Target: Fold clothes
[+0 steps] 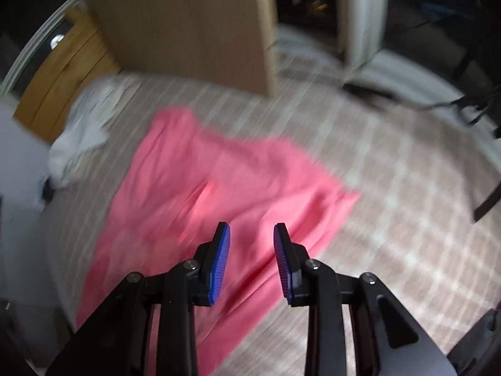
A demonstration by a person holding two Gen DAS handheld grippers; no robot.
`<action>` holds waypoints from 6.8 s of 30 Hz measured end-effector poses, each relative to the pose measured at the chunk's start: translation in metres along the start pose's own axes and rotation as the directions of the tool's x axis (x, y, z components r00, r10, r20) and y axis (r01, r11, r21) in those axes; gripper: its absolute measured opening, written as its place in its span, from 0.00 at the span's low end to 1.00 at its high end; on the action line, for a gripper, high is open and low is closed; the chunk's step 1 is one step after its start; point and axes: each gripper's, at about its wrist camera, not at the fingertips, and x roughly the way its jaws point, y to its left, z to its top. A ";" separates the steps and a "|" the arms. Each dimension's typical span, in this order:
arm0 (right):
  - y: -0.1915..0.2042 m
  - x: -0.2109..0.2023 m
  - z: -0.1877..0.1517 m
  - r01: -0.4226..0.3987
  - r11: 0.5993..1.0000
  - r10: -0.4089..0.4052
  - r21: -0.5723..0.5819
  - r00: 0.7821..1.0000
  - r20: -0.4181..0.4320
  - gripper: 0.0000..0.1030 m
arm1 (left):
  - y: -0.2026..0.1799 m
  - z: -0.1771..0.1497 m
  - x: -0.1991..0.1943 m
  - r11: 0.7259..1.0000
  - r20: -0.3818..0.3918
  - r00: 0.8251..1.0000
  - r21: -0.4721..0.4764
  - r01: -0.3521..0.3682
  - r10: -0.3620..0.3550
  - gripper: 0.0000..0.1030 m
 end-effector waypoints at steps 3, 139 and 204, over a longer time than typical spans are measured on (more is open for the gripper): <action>0.016 0.026 -0.001 0.017 0.999 -0.020 -0.039 0.998 -0.067 0.28 | 0.004 0.003 0.001 1.000 -0.004 1.000 -0.007 -0.004 0.004 0.11; 0.244 -0.057 -0.406 0.316 0.928 -0.327 0.195 0.945 0.025 0.42 | 0.156 -0.026 -0.024 0.927 -0.129 0.984 0.339 0.161 -0.124 0.19; -0.079 -0.005 -0.029 0.038 0.917 -0.136 0.396 0.965 0.223 0.41 | 0.196 0.445 0.133 0.965 0.006 1.000 0.262 0.008 -0.009 0.46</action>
